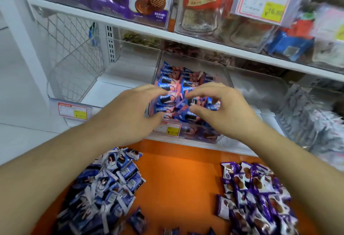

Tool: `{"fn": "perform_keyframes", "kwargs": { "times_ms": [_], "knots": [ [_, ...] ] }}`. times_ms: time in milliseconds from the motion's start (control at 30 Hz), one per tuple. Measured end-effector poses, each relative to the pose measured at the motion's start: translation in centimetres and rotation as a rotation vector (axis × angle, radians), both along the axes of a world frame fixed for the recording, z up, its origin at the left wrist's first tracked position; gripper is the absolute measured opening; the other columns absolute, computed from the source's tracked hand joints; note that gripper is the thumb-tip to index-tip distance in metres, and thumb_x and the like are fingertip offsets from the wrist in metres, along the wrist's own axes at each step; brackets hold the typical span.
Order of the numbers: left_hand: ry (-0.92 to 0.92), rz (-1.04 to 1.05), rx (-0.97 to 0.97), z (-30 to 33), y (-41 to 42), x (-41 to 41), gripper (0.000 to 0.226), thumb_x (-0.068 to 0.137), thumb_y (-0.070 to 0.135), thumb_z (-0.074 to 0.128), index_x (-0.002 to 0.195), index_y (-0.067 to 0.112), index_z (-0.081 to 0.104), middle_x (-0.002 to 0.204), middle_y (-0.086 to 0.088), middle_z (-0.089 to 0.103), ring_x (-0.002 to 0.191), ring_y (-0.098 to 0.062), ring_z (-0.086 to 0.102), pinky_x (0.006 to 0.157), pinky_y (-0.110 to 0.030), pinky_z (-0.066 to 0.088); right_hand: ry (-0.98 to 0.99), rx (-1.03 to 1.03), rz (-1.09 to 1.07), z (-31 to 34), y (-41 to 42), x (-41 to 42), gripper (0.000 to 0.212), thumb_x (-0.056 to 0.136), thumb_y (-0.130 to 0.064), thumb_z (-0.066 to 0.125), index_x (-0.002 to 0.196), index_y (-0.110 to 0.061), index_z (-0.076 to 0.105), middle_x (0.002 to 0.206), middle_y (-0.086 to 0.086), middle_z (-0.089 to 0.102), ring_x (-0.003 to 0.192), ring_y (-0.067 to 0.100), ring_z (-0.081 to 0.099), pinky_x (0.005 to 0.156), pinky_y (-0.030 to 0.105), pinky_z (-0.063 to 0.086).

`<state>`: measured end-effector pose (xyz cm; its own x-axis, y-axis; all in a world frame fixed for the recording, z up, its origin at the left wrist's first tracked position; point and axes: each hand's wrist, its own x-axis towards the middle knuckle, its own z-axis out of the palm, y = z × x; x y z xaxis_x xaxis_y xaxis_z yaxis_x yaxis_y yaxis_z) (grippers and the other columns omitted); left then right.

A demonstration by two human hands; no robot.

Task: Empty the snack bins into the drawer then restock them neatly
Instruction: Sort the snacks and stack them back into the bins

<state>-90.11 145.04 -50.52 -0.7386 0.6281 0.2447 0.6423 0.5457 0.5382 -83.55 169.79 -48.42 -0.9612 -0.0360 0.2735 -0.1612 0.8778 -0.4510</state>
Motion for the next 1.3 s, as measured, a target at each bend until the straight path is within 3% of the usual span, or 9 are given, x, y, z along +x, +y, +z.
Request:
{"fn": "perform_keyframes", "kwargs": {
  "times_ms": [167,333,433,567,633,800,900,1067,1300],
  "knots": [
    [-0.267,-0.196,-0.074,-2.2,1.6,4.7,0.039,0.094,0.042,0.072,0.131,0.039,0.063,0.117,0.021,0.067,0.105,0.008,0.062,0.092,-0.018,0.051,-0.311,-0.197,0.036,-5.4,1.9,8.1,0.022,0.089,-0.023,0.084,0.11,-0.03,0.08,0.101,-0.016,0.074,0.096,0.003,0.067,0.076,0.014,0.045],
    [-0.39,-0.405,-0.498,-12.8,4.8,8.6,0.045,0.096,0.047,0.07,0.138,0.035,0.057,0.133,0.017,0.061,0.112,-0.003,0.059,0.095,-0.029,0.052,-0.765,-0.023,0.055,-15.5,4.7,12.6,0.034,0.092,-0.034,0.081,0.125,-0.03,0.073,0.123,-0.016,0.07,0.111,0.003,0.062,0.091,0.025,0.051],
    [-0.433,-0.479,-0.672,-20.0,6.0,9.6,0.045,0.095,0.046,0.07,0.137,0.034,0.058,0.134,0.015,0.062,0.115,-0.006,0.06,0.084,-0.02,0.047,-0.951,0.095,0.112,-21.0,6.2,13.6,0.041,0.093,-0.029,0.08,0.132,-0.027,0.069,0.134,-0.009,0.068,0.117,0.011,0.063,0.094,0.026,0.051],
    [-0.582,-0.553,-0.76,-28.5,7.5,10.6,0.056,0.094,0.044,0.072,0.145,0.03,0.053,0.144,0.008,0.057,0.127,-0.012,0.055,0.096,-0.019,0.04,-1.071,0.166,0.224,-28.2,6.7,13.8,0.05,0.092,-0.018,0.076,0.139,-0.026,0.065,0.142,-0.003,0.063,0.124,0.016,0.059,0.089,0.022,0.044],
    [-0.605,-0.601,-0.768,-31.8,8.0,10.8,0.069,0.087,0.042,0.079,0.148,0.031,0.048,0.147,0.007,0.053,0.131,-0.017,0.053,0.105,-0.031,0.045,-1.132,0.186,0.261,-31.4,6.4,14.3,0.057,0.091,-0.025,0.078,0.145,-0.027,0.058,0.144,-0.001,0.059,0.129,0.021,0.055,0.097,0.031,0.048],
    [-0.54,-0.67,-0.768,-36.1,8.6,11.4,0.059,0.084,0.03,0.082,0.136,0.028,0.054,0.134,0.006,0.056,0.12,-0.019,0.052,0.093,-0.037,0.048,-1.09,0.392,0.389,-35.7,5.4,15.8,0.048,0.082,-0.043,0.082,0.122,-0.026,0.062,0.12,0.003,0.064,0.112,0.026,0.059,0.09,0.047,0.054],
    [-0.576,-0.676,-0.753,-36.3,8.9,11.9,0.042,0.088,0.027,0.077,0.128,0.026,0.06,0.125,0.005,0.06,0.113,-0.018,0.057,0.091,-0.039,0.051,-1.066,0.36,0.389,-36.4,4.9,15.9,0.046,0.079,-0.037,0.085,0.117,-0.022,0.064,0.115,0.003,0.065,0.105,0.024,0.058,0.087,0.044,0.054],
    [-0.787,-0.472,-0.674,-32.3,8.4,9.9,0.039,0.085,0.042,0.082,0.118,0.025,0.068,0.107,0.008,0.071,0.097,-0.01,0.065,0.083,-0.029,0.054,-1.17,-0.025,0.184,-32.6,5.5,13.4,0.051,0.076,-0.031,0.092,0.118,-0.022,0.064,0.113,-0.004,0.061,0.097,0.015,0.058,0.078,0.032,0.052],
    [-1.054,-0.171,-0.244,-16.7,6.1,6.1,0.039,0.085,0.028,0.085,0.118,0.013,0.07,0.096,-0.005,0.079,0.083,-0.023,0.076,0.072,-0.033,0.062,-0.911,-0.331,-0.044,-17.1,5.1,10.3,0.045,0.075,-0.026,0.095,0.11,-0.017,0.068,0.106,-0.003,0.068,0.081,0.013,0.065,0.064,0.019,0.048]
  ]
}}
